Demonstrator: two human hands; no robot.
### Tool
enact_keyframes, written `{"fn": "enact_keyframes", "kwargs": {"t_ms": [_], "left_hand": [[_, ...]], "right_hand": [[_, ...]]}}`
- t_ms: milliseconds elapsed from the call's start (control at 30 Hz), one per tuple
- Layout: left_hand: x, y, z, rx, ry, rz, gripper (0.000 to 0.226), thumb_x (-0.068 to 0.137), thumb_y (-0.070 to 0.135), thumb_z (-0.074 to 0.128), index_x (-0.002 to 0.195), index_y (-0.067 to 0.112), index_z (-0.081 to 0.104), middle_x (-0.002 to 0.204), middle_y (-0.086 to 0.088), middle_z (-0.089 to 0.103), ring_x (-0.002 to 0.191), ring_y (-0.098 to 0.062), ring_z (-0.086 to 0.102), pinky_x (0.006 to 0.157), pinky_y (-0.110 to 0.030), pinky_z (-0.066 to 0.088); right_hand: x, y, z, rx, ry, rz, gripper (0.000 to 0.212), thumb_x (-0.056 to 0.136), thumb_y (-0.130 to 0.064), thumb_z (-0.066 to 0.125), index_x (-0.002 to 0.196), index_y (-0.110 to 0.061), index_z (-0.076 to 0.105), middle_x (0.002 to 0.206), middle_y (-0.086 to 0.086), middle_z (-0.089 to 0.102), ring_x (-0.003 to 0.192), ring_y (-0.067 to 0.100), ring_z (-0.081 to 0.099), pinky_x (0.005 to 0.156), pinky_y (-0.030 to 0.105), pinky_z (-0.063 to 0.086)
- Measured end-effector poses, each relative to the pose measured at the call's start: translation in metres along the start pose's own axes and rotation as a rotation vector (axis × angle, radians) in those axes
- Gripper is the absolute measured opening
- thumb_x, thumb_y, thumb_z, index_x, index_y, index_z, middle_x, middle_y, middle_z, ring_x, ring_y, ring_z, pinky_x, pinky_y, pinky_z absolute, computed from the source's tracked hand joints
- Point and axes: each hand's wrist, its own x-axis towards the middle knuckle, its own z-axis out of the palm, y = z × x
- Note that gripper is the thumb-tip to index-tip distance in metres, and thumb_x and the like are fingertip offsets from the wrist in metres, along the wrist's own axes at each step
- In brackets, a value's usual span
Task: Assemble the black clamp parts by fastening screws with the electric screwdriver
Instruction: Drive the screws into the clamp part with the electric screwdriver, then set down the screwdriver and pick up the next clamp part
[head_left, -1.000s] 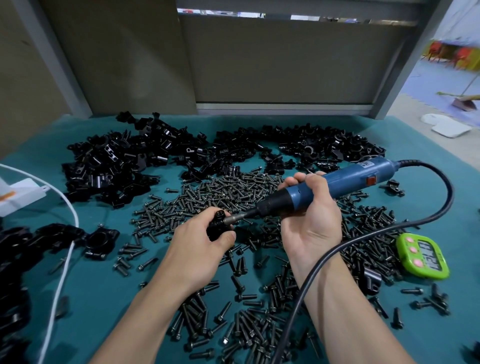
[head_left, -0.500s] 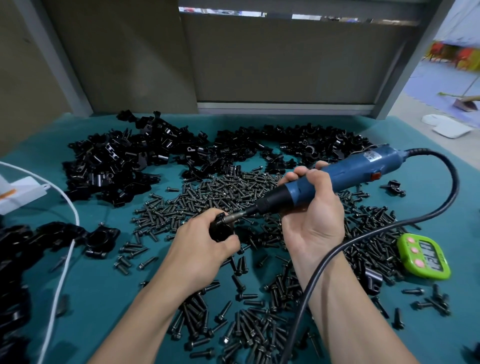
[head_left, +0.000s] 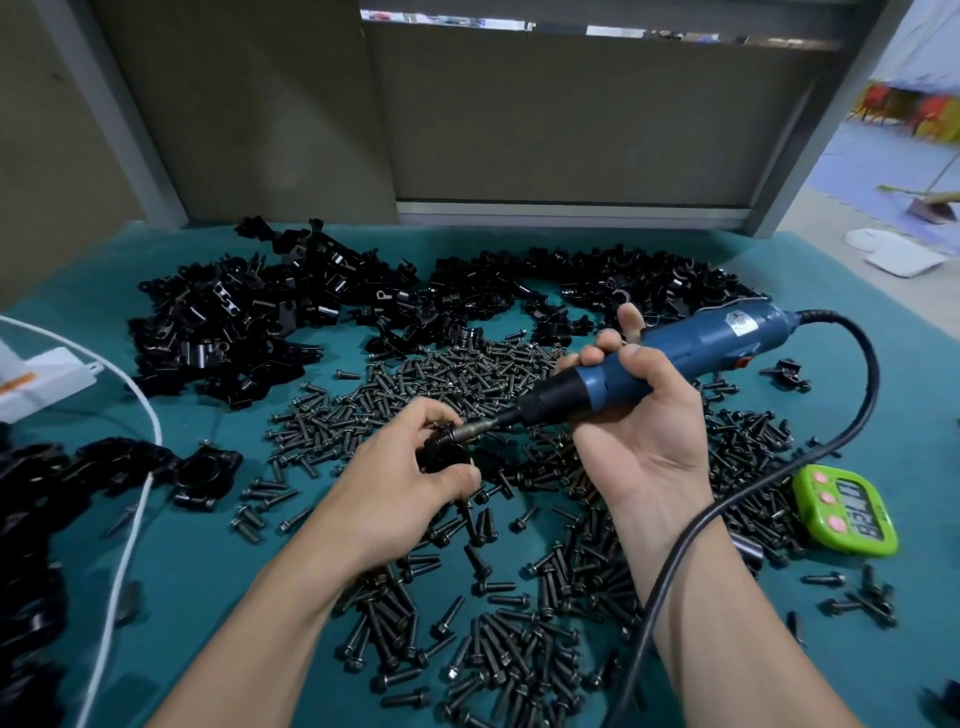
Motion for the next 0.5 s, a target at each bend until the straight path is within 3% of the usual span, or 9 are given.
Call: {"fn": "enact_keyframes", "kwargs": {"t_ms": [33, 100, 200, 333, 433, 500], "left_hand": [[-0.001, 0.001, -0.001, -0.028, 0.009, 0.013, 0.040, 0.090, 0.034, 0.080, 0.113, 0.053, 0.053, 0.123, 0.004, 0.072, 0.109, -0.018, 0.068, 0.103, -0.048, 0.048], [-0.003, 0.003, -0.003, -0.032, 0.060, 0.069, 0.051, 0.089, 0.033, 0.082, 0.119, 0.062, 0.052, 0.124, 0.006, 0.070, 0.116, -0.019, 0.066, 0.100, -0.046, 0.049], [-0.002, 0.006, -0.005, -0.004, 0.106, 0.100, 0.050, 0.087, 0.035, 0.083, 0.120, 0.061, 0.058, 0.119, 0.012, 0.071, 0.098, -0.011, 0.071, 0.090, -0.038, 0.055], [-0.001, -0.003, -0.013, -0.078, 0.169, 0.002, 0.047, 0.082, 0.028, 0.088, 0.111, 0.059, 0.065, 0.109, 0.008, 0.077, 0.086, -0.012, 0.076, 0.097, -0.051, 0.056], [0.002, -0.014, -0.027, -0.310, 0.346, -0.040, 0.043, 0.083, 0.018, 0.087, 0.106, 0.050, 0.071, 0.080, 0.007, 0.077, 0.058, -0.006, 0.065, 0.075, -0.042, 0.053], [0.005, -0.019, -0.031, -0.419, 0.460, -0.044, 0.034, 0.085, 0.017, 0.085, 0.105, 0.043, 0.073, 0.070, 0.007, 0.072, 0.054, -0.012, 0.057, 0.061, -0.037, 0.048]], "right_hand": [[0.000, -0.001, -0.002, 0.014, -0.015, 0.009, 0.043, 0.082, 0.004, 0.055, 0.121, -0.015, 0.057, 0.085, 0.001, 0.058, 0.071, 0.016, 0.056, 0.092, 0.034, 0.046], [0.001, -0.004, -0.004, 0.048, -0.036, 0.008, 0.045, 0.078, 0.001, 0.055, 0.121, -0.014, 0.058, 0.085, 0.001, 0.057, 0.071, 0.016, 0.056, 0.091, 0.034, 0.048], [0.001, -0.004, -0.005, 0.054, -0.045, 0.001, 0.049, 0.070, 0.000, 0.061, 0.116, -0.014, 0.061, 0.084, 0.000, 0.057, 0.070, 0.016, 0.056, 0.087, 0.034, 0.050], [-0.001, -0.011, -0.002, 0.040, 0.035, -0.013, 0.041, 0.072, 0.001, 0.059, 0.111, -0.012, 0.062, 0.083, 0.001, 0.057, 0.068, 0.015, 0.055, 0.084, 0.033, 0.051], [-0.001, -0.021, 0.002, 0.031, 0.240, -0.032, 0.032, 0.083, 0.004, 0.062, 0.112, -0.008, 0.058, 0.087, 0.007, 0.061, 0.068, 0.017, 0.059, 0.088, 0.034, 0.055], [-0.002, -0.021, 0.005, -0.075, 0.346, -0.026, 0.028, 0.091, 0.002, 0.063, 0.114, -0.008, 0.053, 0.095, 0.012, 0.062, 0.078, 0.021, 0.064, 0.097, 0.040, 0.056]]}}
